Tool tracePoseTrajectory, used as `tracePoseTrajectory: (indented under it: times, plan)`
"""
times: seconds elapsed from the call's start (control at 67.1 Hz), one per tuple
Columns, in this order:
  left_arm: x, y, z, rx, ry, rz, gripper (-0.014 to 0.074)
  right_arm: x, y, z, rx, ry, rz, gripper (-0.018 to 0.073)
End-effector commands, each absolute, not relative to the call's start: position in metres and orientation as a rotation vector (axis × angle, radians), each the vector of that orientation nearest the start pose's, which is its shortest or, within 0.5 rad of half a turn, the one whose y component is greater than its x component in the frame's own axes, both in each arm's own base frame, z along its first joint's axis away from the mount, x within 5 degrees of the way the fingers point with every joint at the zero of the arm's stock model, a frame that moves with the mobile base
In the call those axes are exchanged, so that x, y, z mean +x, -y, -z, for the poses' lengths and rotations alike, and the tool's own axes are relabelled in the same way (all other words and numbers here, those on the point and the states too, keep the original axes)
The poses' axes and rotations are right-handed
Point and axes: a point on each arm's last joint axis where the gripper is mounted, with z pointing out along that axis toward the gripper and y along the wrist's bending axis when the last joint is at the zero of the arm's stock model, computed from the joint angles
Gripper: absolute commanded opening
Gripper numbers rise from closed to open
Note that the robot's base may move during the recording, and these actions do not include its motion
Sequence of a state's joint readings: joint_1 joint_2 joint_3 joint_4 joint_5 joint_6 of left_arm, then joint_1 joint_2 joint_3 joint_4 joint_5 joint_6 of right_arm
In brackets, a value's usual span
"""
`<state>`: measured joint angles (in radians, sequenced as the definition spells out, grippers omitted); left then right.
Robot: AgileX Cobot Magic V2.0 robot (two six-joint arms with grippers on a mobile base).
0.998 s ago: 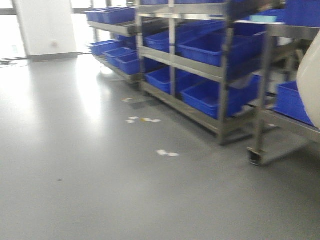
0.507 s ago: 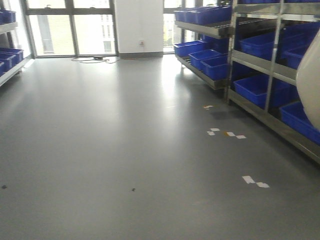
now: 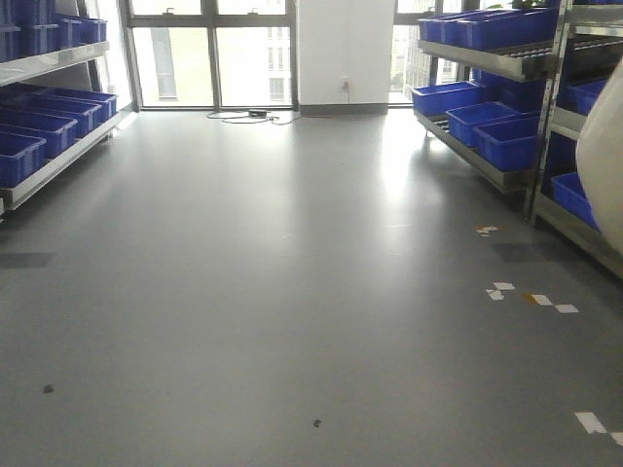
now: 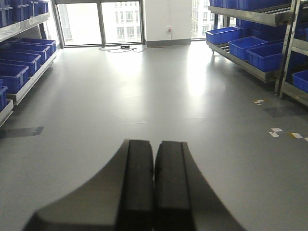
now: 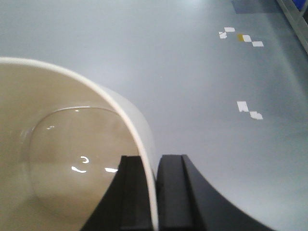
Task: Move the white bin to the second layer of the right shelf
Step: 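Drive toward the windows and turn toward the blue crate rack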
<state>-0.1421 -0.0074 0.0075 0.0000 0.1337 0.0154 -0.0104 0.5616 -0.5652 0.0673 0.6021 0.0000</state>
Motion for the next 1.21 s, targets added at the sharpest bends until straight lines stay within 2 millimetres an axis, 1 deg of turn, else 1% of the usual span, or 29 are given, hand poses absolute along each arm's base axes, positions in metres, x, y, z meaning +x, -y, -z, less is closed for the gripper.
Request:
tracePoseTrajectory:
  times: [0.0, 1.192]
  plan:
    - [0.0560, 0.0082, -0.1951, 0.123, -1.549, 0.105, 0.0085, 0.1118, -0.0015, -0.3242, 0.055, -1.960, -0.066, 0.0085]
    - [0.0560, 0.0082, -0.1951, 0.123, -1.549, 0.105, 0.0085, 0.1118, -0.0015, -0.3242, 0.055, -1.960, -0.066, 0.0085]
